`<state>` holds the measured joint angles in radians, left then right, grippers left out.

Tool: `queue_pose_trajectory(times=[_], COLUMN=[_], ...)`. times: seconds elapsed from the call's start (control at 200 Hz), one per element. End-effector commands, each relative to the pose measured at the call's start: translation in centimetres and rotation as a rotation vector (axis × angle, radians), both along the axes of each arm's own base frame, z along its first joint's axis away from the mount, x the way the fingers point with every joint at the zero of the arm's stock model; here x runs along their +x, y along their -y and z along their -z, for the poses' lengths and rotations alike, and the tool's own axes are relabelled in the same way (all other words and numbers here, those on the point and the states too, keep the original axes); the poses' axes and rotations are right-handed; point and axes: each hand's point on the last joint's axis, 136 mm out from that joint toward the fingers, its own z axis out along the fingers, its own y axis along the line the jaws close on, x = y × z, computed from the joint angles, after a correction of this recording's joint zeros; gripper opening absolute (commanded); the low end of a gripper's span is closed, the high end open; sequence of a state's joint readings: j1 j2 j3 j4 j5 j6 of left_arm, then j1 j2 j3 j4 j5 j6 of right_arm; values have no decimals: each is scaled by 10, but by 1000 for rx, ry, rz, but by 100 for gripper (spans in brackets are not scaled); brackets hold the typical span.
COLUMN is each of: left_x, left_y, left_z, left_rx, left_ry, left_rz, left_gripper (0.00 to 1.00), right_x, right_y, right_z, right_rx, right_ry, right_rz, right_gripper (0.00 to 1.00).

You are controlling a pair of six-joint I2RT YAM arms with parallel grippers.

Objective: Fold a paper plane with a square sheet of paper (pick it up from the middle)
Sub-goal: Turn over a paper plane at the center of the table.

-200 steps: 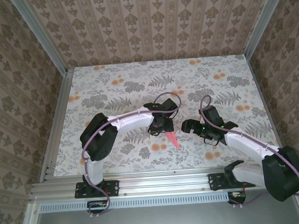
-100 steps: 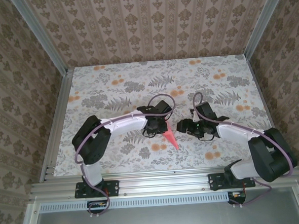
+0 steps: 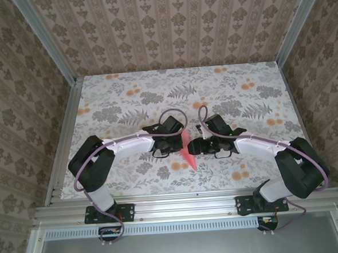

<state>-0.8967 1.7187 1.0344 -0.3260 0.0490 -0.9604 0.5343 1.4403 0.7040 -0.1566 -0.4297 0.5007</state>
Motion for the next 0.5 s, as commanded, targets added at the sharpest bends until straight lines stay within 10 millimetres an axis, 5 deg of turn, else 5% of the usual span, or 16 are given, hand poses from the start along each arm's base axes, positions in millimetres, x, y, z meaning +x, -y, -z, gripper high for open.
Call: queue_pose_trajectory(times=[0.0,0.495], left_x=[2,-1], left_y=[3,-10], left_z=[-12,-3], left_rx=[-38,-1], left_ry=[29,9], left_rz=[35,24], left_gripper=[0,0], right_x=[5,14], right_y=[-1,-29], right_z=[4,19], right_rx=[-34,37], right_ry=[20,-30], right_rz=[-23,-72], right_gripper=[63,68])
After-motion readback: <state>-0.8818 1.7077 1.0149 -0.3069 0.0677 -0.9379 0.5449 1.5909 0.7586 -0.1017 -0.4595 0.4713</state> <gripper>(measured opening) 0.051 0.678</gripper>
